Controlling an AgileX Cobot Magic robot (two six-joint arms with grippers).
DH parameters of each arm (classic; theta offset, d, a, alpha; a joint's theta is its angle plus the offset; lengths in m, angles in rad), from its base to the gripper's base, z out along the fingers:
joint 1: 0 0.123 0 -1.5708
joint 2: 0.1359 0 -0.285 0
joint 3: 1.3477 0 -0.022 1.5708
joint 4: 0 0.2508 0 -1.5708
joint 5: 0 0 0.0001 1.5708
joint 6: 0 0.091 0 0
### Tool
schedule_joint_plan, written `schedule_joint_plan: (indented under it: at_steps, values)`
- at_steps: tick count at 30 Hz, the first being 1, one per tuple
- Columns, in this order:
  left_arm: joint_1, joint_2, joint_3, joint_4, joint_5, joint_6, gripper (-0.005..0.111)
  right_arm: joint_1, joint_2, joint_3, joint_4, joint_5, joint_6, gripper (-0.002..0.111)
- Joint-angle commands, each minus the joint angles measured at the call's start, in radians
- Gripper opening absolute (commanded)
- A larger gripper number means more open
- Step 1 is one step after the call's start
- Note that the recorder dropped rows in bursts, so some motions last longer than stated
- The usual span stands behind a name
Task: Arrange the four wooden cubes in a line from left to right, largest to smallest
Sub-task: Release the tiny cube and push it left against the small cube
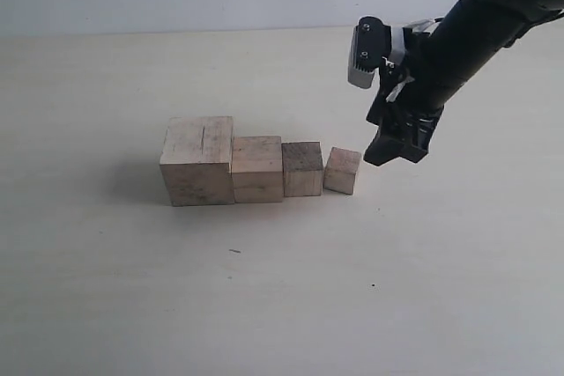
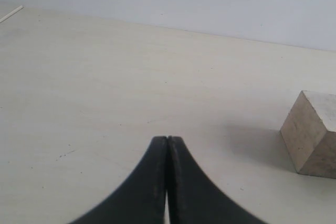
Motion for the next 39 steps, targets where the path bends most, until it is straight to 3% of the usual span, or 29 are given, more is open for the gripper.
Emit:
schedule_joint_plan:
  at_steps: [1, 14, 28, 39]
  values:
    - [-0.008, -0.007, 0.003, 0.002, -0.009, 0.003, 0.000, 0.001, 0.028, 0.002, -0.042, -0.014, 0.057, 0.065]
    - [-0.008, -0.007, 0.003, 0.002, -0.009, 0.003, 0.000, 0.001, 0.132, 0.002, 0.018, -0.182, 0.057, 0.065]
    - [-0.008, -0.007, 0.003, 0.002, -0.009, 0.003, 0.000, 0.001, 0.139, 0.002, 0.137, -0.169, 0.026, 0.065]
    - [-0.008, -0.007, 0.003, 0.002, -0.009, 0.003, 0.000, 0.001, 0.127, 0.002, 0.087, -0.155, 0.049, 0.065]
